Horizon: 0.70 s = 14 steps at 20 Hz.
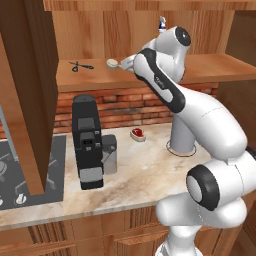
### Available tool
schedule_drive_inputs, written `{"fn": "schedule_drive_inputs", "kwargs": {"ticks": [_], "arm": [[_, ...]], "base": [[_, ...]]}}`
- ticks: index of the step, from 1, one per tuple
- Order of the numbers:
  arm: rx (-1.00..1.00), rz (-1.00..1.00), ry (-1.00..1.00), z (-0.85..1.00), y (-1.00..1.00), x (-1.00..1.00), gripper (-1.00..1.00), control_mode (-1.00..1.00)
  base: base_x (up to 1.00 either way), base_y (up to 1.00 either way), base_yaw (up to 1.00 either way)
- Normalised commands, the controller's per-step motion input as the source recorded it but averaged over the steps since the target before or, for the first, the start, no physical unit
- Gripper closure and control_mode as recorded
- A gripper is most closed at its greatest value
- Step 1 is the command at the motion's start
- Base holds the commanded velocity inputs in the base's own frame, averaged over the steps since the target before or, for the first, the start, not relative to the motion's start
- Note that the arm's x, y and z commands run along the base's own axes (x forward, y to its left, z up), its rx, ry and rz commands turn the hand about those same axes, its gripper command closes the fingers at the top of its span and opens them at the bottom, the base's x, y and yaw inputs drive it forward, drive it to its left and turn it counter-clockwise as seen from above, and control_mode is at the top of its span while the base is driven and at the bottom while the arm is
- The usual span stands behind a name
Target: Pick the dish brush and spray from the cabinet and place them on the counter.
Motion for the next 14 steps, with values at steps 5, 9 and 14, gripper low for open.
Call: {"fn": "schedule_drive_inputs", "kwargs": {"ticks": [5, 9, 14], "arm": [[0.0, 0.0, 0.0, -0.22, 0.08, 0.18, -1.0, -1.0], [0.0, 0.01, 0.0, -0.18, 0.04, 0.22, -1.0, -1.0], [0.0, 0.01, 0.01, -0.05, 0.0, 0.31, -1.0, -1.0]], "base": [[0.0, 0.0, 0.0], [0.0, 0.0, 0.0], [0.0, 0.0, 0.0]]}}
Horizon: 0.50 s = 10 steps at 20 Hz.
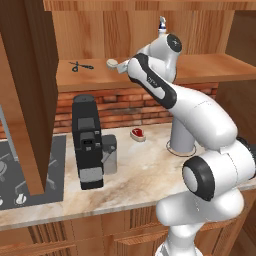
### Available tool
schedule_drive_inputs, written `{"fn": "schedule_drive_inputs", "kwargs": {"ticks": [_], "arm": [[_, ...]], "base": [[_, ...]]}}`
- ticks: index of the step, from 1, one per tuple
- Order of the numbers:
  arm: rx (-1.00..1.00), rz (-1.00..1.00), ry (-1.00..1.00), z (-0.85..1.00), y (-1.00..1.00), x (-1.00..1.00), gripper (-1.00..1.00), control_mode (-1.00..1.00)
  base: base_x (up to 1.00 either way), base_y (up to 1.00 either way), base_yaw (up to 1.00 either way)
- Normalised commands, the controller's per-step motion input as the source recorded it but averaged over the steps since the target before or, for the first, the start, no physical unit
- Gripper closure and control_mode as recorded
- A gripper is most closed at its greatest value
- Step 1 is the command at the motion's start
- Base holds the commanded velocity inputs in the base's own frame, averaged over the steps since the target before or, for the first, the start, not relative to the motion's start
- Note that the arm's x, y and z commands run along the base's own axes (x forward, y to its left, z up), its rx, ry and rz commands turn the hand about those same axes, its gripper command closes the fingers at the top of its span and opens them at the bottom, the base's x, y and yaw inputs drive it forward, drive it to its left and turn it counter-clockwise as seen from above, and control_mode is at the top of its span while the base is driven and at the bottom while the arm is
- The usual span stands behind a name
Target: Pick the dish brush and spray from the cabinet and place them on the counter.
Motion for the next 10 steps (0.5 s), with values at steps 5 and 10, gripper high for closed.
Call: {"fn": "schedule_drive_inputs", "kwargs": {"ticks": [5, 10], "arm": [[0.0, 0.0, 0.04, 0.0, 0.0, 0.41, -1.0, -1.0], [0.0, 0.0, 0.04, 0.0, 0.02, 0.38, -1.0, -1.0]], "base": [[0.0, 0.0, 0.0], [0.0, 0.0, 0.0]]}}
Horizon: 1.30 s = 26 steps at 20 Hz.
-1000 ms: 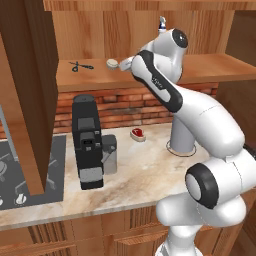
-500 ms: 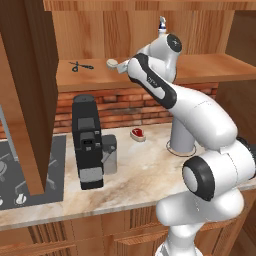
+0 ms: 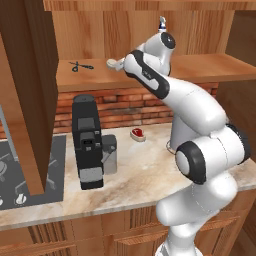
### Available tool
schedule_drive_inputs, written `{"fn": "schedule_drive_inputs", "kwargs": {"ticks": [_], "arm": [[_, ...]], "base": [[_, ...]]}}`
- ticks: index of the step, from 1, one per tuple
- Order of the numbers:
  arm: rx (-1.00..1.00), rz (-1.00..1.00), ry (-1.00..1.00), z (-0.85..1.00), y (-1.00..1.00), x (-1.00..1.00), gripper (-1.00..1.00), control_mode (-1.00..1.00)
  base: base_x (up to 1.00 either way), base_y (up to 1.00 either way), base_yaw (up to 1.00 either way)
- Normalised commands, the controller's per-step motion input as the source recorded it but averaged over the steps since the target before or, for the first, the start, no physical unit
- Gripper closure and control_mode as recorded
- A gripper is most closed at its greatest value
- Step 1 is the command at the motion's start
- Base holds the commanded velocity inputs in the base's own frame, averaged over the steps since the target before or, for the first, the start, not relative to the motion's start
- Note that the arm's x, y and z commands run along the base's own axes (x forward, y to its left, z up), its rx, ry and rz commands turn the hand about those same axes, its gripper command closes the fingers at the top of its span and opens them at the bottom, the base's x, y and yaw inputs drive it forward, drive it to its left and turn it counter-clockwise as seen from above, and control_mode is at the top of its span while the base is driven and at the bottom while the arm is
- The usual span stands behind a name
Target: Pick the dish brush and spray from the cabinet and place them on the counter.
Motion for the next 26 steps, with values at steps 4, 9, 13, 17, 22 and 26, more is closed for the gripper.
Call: {"fn": "schedule_drive_inputs", "kwargs": {"ticks": [4, 9, 13, 17, 22, 26], "arm": [[0.0, 0.0, 0.03, -0.04, 0.08, 0.31, -1.0, -1.0], [0.0, 0.0, 0.03, -0.1, 0.16, 0.16, -1.0, -1.0], [0.0, 0.0, 0.01, -0.13, 0.19, 0.04, -1.0, -1.0], [0.0, 0.0, 0.0, -0.17, 0.19, 0.04, -1.0, -1.0], [0.0, 0.0, 0.0, -0.23, 0.21, 0.04, 1.0, -1.0], [0.0, 0.0, 0.0, -0.27, 0.21, 0.03, 1.0, -1.0]], "base": [[0.0, 0.0, 0.0], [0.0, 0.0, 0.0], [0.0, 0.0, 0.0], [0.0, 0.0, 0.0], [0.0, 0.0, 0.0], [0.0, 0.0, 0.0]]}}
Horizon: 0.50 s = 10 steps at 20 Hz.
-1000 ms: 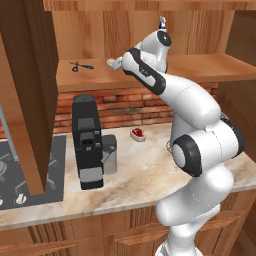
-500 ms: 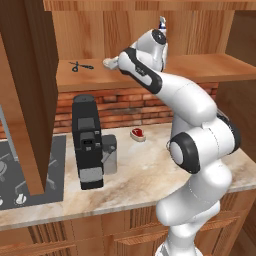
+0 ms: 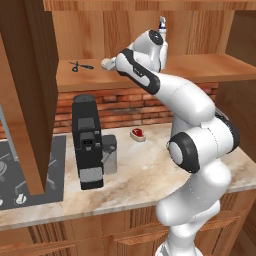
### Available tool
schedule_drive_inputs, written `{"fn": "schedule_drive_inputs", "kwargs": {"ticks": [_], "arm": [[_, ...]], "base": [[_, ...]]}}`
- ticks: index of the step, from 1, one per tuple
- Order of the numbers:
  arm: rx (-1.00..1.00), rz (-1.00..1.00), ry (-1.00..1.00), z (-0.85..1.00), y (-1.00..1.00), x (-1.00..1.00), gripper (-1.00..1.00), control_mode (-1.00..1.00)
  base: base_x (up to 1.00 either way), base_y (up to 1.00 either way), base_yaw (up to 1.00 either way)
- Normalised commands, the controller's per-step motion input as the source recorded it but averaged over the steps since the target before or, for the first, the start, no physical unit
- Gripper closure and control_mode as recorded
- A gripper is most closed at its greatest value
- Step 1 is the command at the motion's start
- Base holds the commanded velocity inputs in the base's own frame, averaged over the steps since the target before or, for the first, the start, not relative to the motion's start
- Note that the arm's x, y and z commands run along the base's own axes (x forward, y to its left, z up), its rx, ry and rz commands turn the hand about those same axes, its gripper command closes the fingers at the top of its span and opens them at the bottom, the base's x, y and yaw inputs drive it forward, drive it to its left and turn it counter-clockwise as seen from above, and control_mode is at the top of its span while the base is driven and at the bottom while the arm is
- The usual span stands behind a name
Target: Pick the dish brush and spray from the cabinet and place them on the counter.
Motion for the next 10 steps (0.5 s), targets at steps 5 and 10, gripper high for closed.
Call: {"fn": "schedule_drive_inputs", "kwargs": {"ticks": [5, 10], "arm": [[0.0, 0.0, 0.0, -0.18, 0.12, 0.0, 1.0, -1.0], [0.0, 0.0, 0.0, -0.07, 0.05, 0.0, 1.0, -1.0]], "base": [[0.0, 0.0, 0.0], [0.0, 0.0, 0.0]]}}
